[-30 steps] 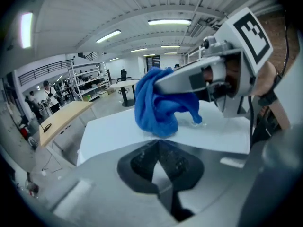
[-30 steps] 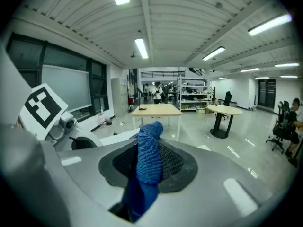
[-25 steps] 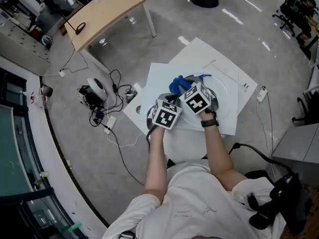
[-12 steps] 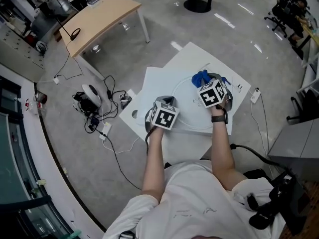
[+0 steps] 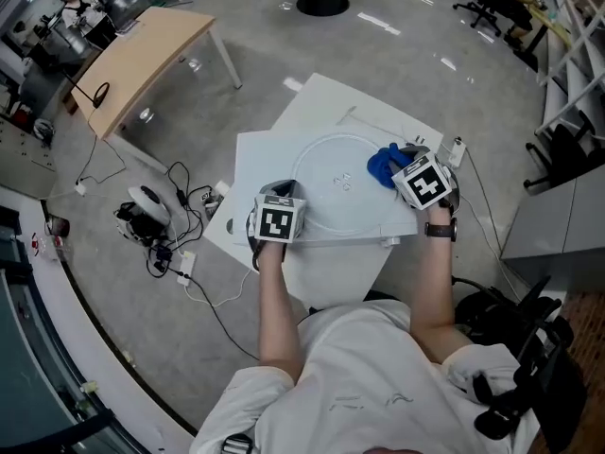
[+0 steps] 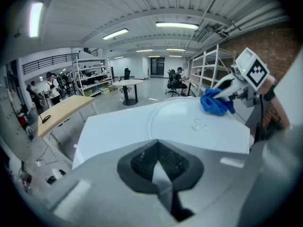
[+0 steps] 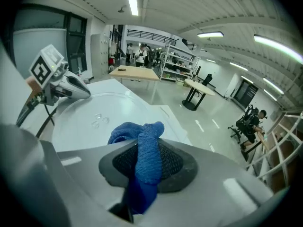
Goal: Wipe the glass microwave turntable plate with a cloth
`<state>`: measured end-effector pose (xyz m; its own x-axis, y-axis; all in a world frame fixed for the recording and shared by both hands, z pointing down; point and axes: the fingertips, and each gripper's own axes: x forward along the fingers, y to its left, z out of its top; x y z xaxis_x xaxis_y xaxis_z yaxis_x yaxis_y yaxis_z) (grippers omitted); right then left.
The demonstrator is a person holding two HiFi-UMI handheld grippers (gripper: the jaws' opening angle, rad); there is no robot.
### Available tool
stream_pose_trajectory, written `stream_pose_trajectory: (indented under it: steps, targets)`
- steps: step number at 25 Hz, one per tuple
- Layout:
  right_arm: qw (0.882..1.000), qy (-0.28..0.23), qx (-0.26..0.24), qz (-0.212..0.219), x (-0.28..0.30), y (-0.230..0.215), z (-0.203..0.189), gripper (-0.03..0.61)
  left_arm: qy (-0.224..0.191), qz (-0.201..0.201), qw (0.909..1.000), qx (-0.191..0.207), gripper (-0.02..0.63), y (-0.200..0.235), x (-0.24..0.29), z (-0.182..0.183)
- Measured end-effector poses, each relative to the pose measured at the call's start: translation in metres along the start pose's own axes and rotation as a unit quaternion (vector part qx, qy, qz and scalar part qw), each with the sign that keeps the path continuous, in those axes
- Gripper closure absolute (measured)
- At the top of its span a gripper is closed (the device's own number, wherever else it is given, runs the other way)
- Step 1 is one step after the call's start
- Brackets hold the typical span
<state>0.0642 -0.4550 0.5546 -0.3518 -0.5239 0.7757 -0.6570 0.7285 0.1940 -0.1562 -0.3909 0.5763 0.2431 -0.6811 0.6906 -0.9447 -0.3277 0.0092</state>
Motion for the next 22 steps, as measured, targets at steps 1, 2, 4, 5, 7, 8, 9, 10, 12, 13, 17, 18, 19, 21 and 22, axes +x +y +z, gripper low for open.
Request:
stream_pose_trajectory:
  steps: [1, 2, 4, 5, 7, 8, 9, 10, 12, 13, 17, 18, 19, 21, 22]
  targets:
    - [1.000, 0.004, 0.001, 0.017, -0.005, 0.006, -0.005, 0.489, 0.001, -0.004, 1.0000, -0.005, 0.612, -0.002, -0.001, 0.001]
    - [0.999, 0.009, -0.004, 0.035, -0.009, 0.013, -0.010, 0.491, 0.002, -0.009, 0.9999, -0.011, 0.612, -0.005, -0.003, 0.002]
    - [0.997, 0.019, -0.025, 0.073, -0.015, 0.029, -0.023, 0.491, 0.001, -0.010, 0.9999, -0.012, 0.612, -0.006, -0.003, 0.002]
    - [0.995, 0.023, -0.038, 0.090, -0.016, 0.038, -0.029, 0.491, -0.001, -0.006, 0.9999, -0.008, 0.612, -0.003, -0.001, 0.002]
    - [0.990, 0.027, -0.064, 0.122, -0.020, 0.056, -0.034, 0.491, -0.004, -0.003, 1.0000, -0.002, 0.612, 0.001, 0.001, 0.001]
    - [0.987, 0.027, -0.077, 0.137, -0.022, 0.065, -0.034, 0.492, -0.005, -0.008, 0.9999, -0.006, 0.612, 0.000, 0.000, 0.003]
    - [0.984, 0.027, -0.089, 0.151, -0.025, 0.074, -0.033, 0.491, -0.005, -0.015, 0.9998, -0.012, 0.612, -0.002, -0.001, 0.004]
    - [0.981, 0.028, -0.101, 0.163, -0.026, 0.083, -0.031, 0.492, -0.006, -0.020, 0.9996, -0.018, 0.612, -0.003, -0.001, 0.004]
    - [0.975, 0.027, -0.119, 0.183, -0.029, 0.101, -0.026, 0.491, -0.007, -0.028, 0.9992, -0.028, 0.612, -0.003, 0.000, 0.002]
    - [0.972, 0.025, -0.127, 0.194, -0.030, 0.110, -0.023, 0.491, -0.007, -0.032, 0.9990, -0.031, 0.612, -0.004, -0.001, 0.002]
    - [0.948, 0.008, -0.171, 0.269, -0.036, 0.145, -0.017, 0.491, -0.007, -0.036, 0.9991, -0.023, 0.612, -0.011, -0.004, 0.009]
    - [0.941, 0.006, -0.184, 0.285, -0.036, 0.156, -0.014, 0.491, -0.006, -0.037, 0.9990, -0.025, 0.612, -0.011, -0.004, 0.009]
    - [0.935, 0.006, -0.196, 0.297, -0.035, 0.166, -0.012, 0.491, -0.005, -0.040, 0.9989, -0.025, 0.612, -0.011, -0.004, 0.009]
    - [0.926, 0.005, -0.214, 0.310, -0.027, 0.184, -0.004, 0.489, -0.004, -0.046, 0.9987, -0.023, 0.612, -0.010, -0.004, 0.008]
    - [0.924, 0.003, -0.218, 0.313, -0.023, 0.191, 0.001, 0.489, -0.003, -0.050, 0.9985, -0.023, 0.612, -0.010, -0.003, 0.007]
